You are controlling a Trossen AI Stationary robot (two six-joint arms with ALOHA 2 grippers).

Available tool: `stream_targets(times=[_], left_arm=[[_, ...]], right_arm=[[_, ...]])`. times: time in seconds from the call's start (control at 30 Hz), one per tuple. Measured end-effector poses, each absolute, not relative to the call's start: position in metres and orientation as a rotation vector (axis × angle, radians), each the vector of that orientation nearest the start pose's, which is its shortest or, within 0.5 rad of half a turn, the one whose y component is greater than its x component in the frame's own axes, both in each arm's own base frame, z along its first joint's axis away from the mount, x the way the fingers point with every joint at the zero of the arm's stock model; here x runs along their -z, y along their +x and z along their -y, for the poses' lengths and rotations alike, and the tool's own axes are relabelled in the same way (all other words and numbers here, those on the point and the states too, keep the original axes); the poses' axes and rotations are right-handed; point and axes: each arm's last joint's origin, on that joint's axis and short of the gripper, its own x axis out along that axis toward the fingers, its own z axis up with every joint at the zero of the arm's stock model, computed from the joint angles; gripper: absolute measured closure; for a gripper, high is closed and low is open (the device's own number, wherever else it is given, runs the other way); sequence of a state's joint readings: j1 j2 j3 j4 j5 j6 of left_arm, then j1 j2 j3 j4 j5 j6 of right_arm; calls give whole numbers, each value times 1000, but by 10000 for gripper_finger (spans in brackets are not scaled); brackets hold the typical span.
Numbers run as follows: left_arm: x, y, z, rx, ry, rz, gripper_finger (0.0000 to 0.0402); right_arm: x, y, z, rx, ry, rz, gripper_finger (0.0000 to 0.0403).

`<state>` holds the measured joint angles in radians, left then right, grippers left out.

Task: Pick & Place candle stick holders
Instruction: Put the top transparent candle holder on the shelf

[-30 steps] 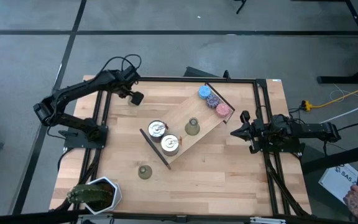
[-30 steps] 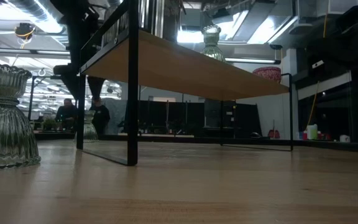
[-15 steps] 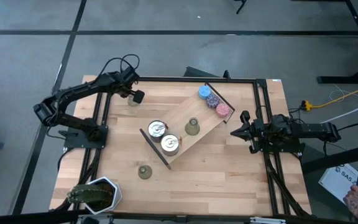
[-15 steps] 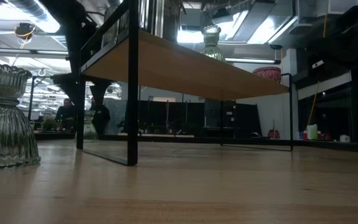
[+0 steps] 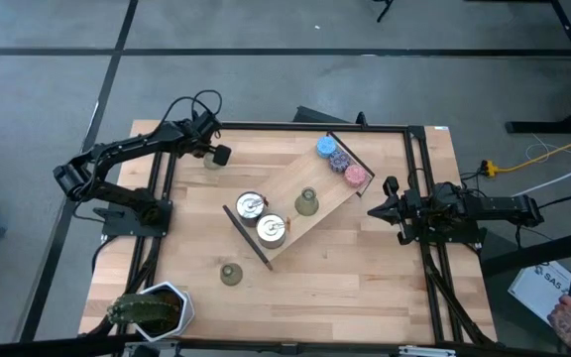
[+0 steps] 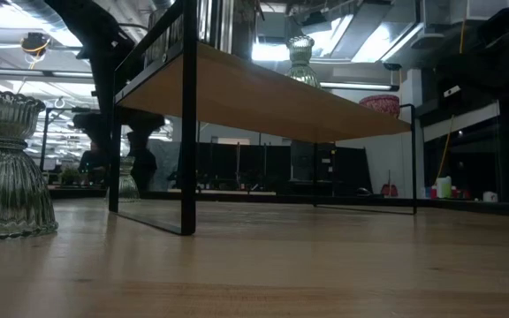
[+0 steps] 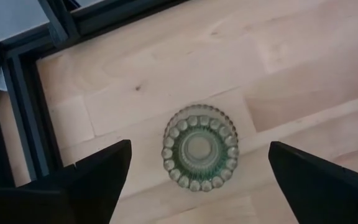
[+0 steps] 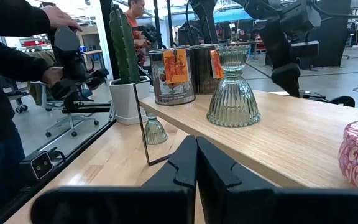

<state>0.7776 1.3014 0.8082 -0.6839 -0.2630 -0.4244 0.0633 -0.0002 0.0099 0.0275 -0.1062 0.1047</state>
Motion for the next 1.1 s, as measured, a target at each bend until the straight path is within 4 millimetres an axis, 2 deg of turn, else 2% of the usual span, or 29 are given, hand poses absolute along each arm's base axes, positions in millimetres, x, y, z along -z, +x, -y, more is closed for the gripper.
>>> stream_targets(times=[0.2,0.63,1.1], left_arm=[[-206,159,-167,-1169,-660,-988,38],[-206,158,-167,-1174,-660,-986,108],[-206,158,-167,-1183,-672,-978,158]], right_arm=[[-170,96,-9,-172,104,29,393],[-170,96,-9,-171,104,29,393],[-170,96,-9,-172,104,29,393]])
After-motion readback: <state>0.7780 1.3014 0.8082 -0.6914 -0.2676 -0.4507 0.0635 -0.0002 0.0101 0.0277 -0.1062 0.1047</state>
